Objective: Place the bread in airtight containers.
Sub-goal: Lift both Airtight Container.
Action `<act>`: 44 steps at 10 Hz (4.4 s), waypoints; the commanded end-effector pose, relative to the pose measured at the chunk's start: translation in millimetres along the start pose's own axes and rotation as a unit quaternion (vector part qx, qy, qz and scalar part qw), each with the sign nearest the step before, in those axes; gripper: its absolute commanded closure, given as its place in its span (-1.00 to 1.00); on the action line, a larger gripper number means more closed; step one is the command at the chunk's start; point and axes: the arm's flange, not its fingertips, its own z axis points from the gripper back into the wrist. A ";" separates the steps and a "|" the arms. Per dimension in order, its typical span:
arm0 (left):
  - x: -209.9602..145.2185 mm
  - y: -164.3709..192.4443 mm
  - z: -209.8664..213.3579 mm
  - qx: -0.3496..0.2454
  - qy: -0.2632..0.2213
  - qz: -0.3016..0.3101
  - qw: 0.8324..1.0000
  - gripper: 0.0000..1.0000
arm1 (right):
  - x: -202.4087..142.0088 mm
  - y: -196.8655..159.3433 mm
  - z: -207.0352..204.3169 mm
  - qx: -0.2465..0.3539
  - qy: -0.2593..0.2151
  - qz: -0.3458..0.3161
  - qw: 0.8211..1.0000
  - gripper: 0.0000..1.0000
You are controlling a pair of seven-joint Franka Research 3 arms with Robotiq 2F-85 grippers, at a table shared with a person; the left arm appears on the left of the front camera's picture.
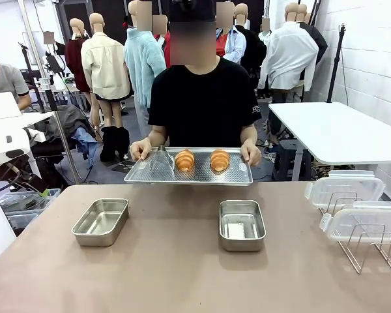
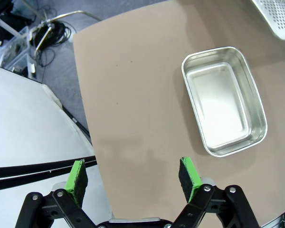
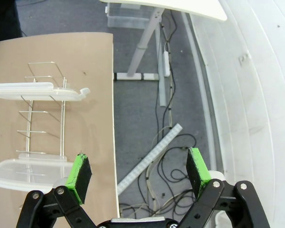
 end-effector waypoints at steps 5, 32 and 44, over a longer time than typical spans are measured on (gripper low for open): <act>-2.1 1.9 0.3 0.000 0.003 0.001 1.000 -1.00 | 0.0 1.3 -1.2 -0.002 0.004 -0.008 1.000 -1.00; 88.6 -75.8 -77.6 -0.103 0.215 0.043 0.970 -1.00 | 78.3 366.8 -72.8 0.170 0.246 0.040 0.954 -1.00; 87.7 -69.2 -176.1 -0.115 0.248 0.069 0.959 -1.00 | 38.3 417.5 -171.3 0.189 0.246 0.044 0.949 -1.00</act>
